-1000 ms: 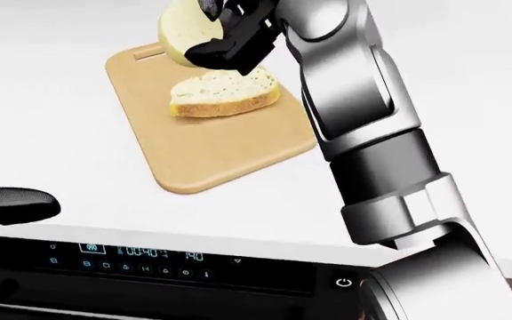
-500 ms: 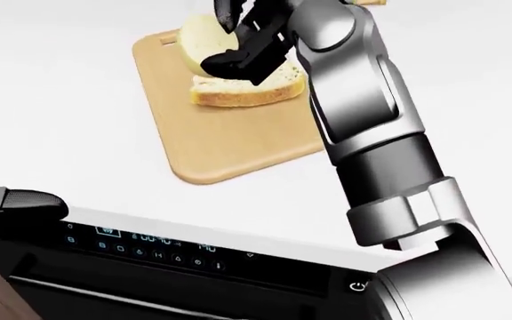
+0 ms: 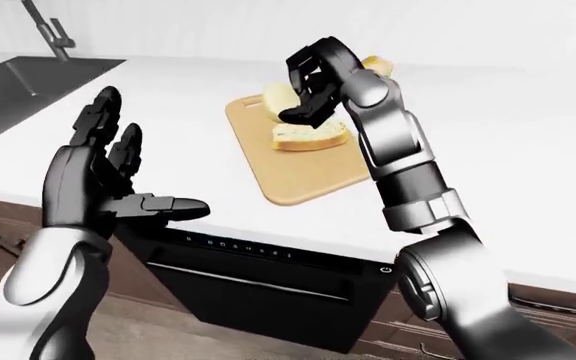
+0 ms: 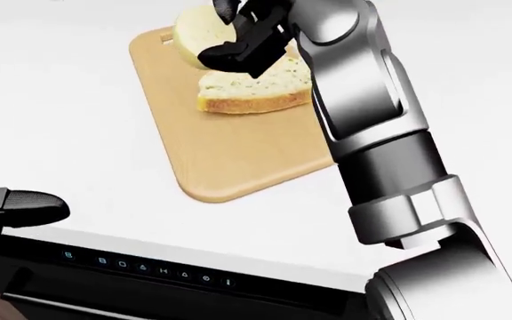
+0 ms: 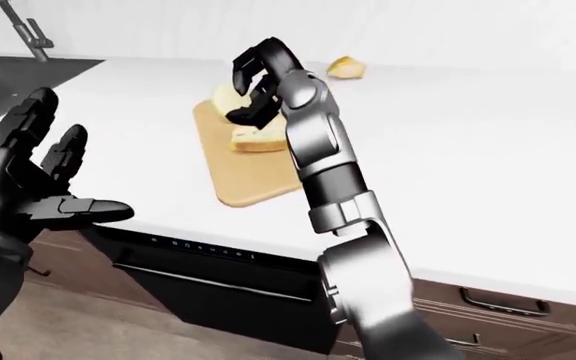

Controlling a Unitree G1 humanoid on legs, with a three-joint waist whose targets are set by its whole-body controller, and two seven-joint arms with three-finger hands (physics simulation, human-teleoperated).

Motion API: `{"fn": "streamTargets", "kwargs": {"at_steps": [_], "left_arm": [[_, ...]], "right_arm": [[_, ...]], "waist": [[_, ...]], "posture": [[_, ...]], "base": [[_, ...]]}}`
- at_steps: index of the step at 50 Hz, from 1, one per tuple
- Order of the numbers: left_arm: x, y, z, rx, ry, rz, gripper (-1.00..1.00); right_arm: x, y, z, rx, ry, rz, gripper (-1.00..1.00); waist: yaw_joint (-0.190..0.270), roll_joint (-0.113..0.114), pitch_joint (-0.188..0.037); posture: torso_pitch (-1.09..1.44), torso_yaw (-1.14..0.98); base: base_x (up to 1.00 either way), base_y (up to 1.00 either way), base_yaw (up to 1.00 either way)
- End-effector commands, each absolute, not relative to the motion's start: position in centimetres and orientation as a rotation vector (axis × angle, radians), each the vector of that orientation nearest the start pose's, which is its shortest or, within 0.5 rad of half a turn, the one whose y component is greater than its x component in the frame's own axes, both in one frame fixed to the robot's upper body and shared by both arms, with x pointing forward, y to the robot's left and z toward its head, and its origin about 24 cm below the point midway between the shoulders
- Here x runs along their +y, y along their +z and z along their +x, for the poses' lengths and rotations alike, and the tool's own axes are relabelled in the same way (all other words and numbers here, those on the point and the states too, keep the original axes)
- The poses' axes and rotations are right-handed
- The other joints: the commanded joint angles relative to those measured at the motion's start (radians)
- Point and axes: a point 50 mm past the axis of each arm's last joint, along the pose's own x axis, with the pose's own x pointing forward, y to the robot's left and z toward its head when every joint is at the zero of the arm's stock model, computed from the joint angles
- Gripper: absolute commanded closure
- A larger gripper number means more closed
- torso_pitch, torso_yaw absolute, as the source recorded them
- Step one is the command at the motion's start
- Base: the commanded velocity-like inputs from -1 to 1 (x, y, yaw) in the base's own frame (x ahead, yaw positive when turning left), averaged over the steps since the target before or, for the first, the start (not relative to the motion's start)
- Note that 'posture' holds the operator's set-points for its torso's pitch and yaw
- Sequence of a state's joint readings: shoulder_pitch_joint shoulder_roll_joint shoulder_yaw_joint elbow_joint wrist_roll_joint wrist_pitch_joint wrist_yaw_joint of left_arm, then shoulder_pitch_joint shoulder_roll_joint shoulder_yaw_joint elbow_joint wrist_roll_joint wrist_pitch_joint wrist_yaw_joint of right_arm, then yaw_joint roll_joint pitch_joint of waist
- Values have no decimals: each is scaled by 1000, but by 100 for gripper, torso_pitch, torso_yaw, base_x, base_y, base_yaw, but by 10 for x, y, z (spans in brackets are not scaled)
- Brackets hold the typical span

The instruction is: Pick up the wedge of cheese and place it on the slice of bread to prepare a simple cheese on bread dish.

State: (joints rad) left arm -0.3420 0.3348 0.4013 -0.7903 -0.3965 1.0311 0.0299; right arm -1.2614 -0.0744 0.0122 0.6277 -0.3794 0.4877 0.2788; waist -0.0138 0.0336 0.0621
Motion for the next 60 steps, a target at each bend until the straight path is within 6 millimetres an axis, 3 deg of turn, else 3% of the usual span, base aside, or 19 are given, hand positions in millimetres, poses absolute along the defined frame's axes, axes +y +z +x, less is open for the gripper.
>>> {"fn": "streamTargets", "kwargs": {"at_steps": [1, 3, 4, 5, 6, 10, 11, 12, 13, 14, 27, 43, 60], "left_arm": [[212, 238, 232, -263, 47, 55, -100], [212, 238, 232, -263, 47, 55, -100], [212, 238, 231, -264, 48, 54, -100], [212, 238, 231, -264, 47, 55, -100], [212, 238, 231, -265, 47, 55, -100], [212, 239, 232, -266, 45, 55, -100], [211, 239, 232, -266, 45, 55, -100], [211, 239, 233, -265, 44, 56, -100], [211, 239, 233, -265, 44, 56, -100], [211, 240, 233, -266, 44, 56, -100], [214, 236, 231, -262, 50, 52, -100], [215, 233, 230, -260, 53, 50, -100], [218, 236, 229, -263, 57, 51, -100]], "right_arm": [[-63, 305, 396, -235, 257, -554, 100], [-63, 304, 396, -228, 255, -563, 100], [-63, 304, 396, -226, 255, -564, 100], [-63, 304, 396, -226, 254, -563, 100], [-63, 305, 396, -229, 254, -562, 100], [-64, 306, 396, -230, 250, -561, 100], [-64, 306, 396, -231, 251, -560, 100], [-65, 306, 396, -233, 249, -559, 100], [-65, 306, 396, -233, 250, -558, 100], [-65, 306, 396, -234, 250, -558, 100], [-61, 303, 398, -235, 255, -575, 100], [-52, 307, 417, -247, 199, -601, 100], [-61, 303, 425, -220, 106, -613, 100]], "waist": [[-2, 9, -37], [-1, 8, -39], [1, 14, -71], [5, 11, -49], [7, 9, -10], [9, -12, -1], [7, -13, 12], [6, -4, -4], [6, -1, -39], [6, 1, -48], [-4, 5, -31], [-8, 10, -30], [-2, 16, -38]], "posture": [[0, 0], [0, 0], [0, 0], [0, 0], [0, 0], [0, 0], [0, 0], [0, 0], [0, 0], [0, 0], [0, 0], [0, 0], [0, 0]], "base": [[0, 0, 0], [0, 0, 0], [22, 0, 0], [52, 0, 0], [55, 0, 0], [53, 0, 0], [19, 0, 0], [0, 0, 0], [0, 0, 0], [0, 0, 0], [0, 0, 0], [0, 0, 0], [0, 0, 0]]}}
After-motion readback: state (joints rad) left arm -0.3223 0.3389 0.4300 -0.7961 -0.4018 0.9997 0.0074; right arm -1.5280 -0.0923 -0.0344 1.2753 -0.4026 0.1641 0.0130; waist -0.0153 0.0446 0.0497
